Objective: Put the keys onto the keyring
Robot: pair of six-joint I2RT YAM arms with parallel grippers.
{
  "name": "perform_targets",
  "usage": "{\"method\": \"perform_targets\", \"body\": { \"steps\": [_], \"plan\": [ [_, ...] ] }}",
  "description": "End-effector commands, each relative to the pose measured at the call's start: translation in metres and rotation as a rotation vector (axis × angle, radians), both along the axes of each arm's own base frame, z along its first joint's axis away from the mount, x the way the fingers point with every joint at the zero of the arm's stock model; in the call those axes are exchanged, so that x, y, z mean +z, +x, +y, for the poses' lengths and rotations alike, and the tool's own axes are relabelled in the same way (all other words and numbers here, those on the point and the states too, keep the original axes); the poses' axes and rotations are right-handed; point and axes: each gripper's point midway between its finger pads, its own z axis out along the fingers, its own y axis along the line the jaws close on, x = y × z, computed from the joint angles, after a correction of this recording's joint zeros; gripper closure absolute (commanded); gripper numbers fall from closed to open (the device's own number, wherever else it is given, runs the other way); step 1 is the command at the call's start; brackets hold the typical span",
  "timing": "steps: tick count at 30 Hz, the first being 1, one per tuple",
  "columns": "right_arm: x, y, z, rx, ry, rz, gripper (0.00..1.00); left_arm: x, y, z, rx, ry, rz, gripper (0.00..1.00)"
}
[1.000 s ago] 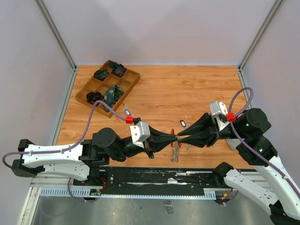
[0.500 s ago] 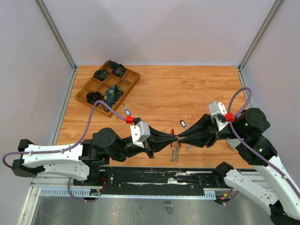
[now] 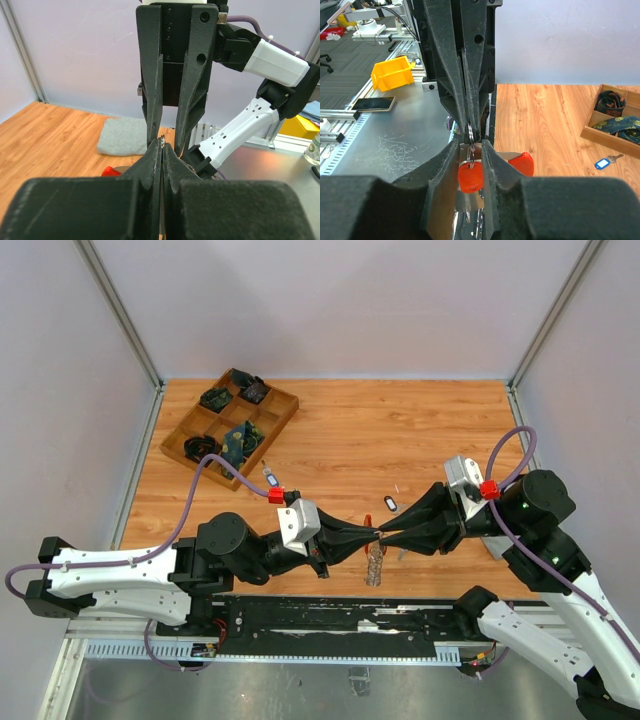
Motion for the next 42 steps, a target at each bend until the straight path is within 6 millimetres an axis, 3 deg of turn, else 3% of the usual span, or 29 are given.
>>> {"method": "perform_targets", "body": {
  "steps": [1, 12, 19, 23, 33, 42],
  "plan": [
    [-0.004, 0.001, 0.0, 0.008, -0.004, -0.009, 0.75, 0.029, 0.0, 0.009, 0.001, -0.099, -0.002, 1.0],
    [-0.006, 0.002, 0.0, 0.005, -0.011, -0.003, 0.85, 0.029, 0.0, 0.009, -0.002, -0.102, -0.001, 1.0],
    [0.001, 0.002, -0.002, -0.008, 0.001, -0.017, 0.99, 0.027, -0.001, 0.007, -0.005, -0.096, 0.002, 1.0],
    [0.007, 0.002, -0.003, -0.021, 0.008, -0.033, 0.99, 0.026, -0.001, 0.007, -0.006, -0.091, 0.003, 0.99],
    [-0.01, 0.012, -0.018, -0.121, -0.213, -0.011, 0.99, 0.017, 0.006, 0.017, 0.038, -0.038, 0.018, 0.66],
    [-0.033, 0.021, -0.039, -0.225, -0.479, 0.061, 0.99, 0.0, 0.019, 0.041, 0.122, 0.009, 0.054, 0.52]
  ]
}}
